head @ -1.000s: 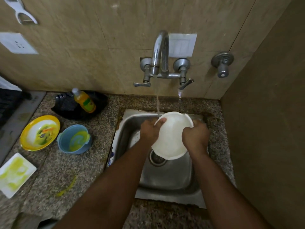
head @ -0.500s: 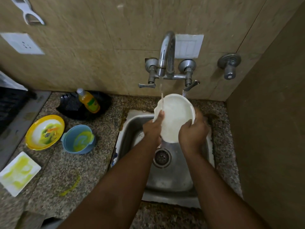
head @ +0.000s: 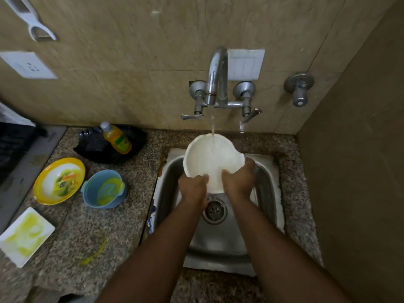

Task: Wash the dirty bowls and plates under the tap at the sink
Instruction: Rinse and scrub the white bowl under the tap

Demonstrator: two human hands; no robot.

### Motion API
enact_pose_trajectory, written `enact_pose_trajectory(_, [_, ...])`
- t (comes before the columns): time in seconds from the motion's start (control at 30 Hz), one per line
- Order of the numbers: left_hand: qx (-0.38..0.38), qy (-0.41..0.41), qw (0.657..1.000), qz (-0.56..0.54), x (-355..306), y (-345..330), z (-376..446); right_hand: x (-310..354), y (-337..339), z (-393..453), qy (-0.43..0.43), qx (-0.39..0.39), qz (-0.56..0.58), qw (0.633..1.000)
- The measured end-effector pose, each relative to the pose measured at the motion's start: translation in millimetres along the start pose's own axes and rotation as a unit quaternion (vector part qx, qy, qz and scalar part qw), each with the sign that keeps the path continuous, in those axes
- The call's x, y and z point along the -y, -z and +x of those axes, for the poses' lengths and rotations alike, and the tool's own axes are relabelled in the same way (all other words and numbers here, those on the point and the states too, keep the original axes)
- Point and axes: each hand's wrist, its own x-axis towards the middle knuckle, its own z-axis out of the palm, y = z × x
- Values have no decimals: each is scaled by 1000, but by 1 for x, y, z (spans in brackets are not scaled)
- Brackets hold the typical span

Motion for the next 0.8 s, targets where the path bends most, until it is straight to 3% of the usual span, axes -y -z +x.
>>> enact_pose_trajectory(0.1, [-104,-24,991,86,-5,10,8,-2,-23,-28,100,48,-250,962])
enact_pose_trajectory(0.2, [-82,-97,978,164,-9,19,13,-5,-34,-29,212,174,-398,875])
enact_pose_trajectory(0.27, [-81,-143,968,191,-14,24,11,-1,-33,-31,232,262,-375,859])
enact_pose_trajectory(0.4, [-104,-181,956,205,-28,28,14,1,-27,-41,258,366,-238,862])
enact_pose_trajectory(0.53, [-98,-222,927,285,-27,25,0,-12,-45,-21,141,354,-298,875])
enact_pose_trajectory(0.6, [-81,-250,910,322,-18,25,-8,-12,-53,-10,104,368,-354,853])
enact_pose_trajectory(0.8, [-73,-253,915,305,-21,22,-11,-2,-34,0,237,323,-336,852])
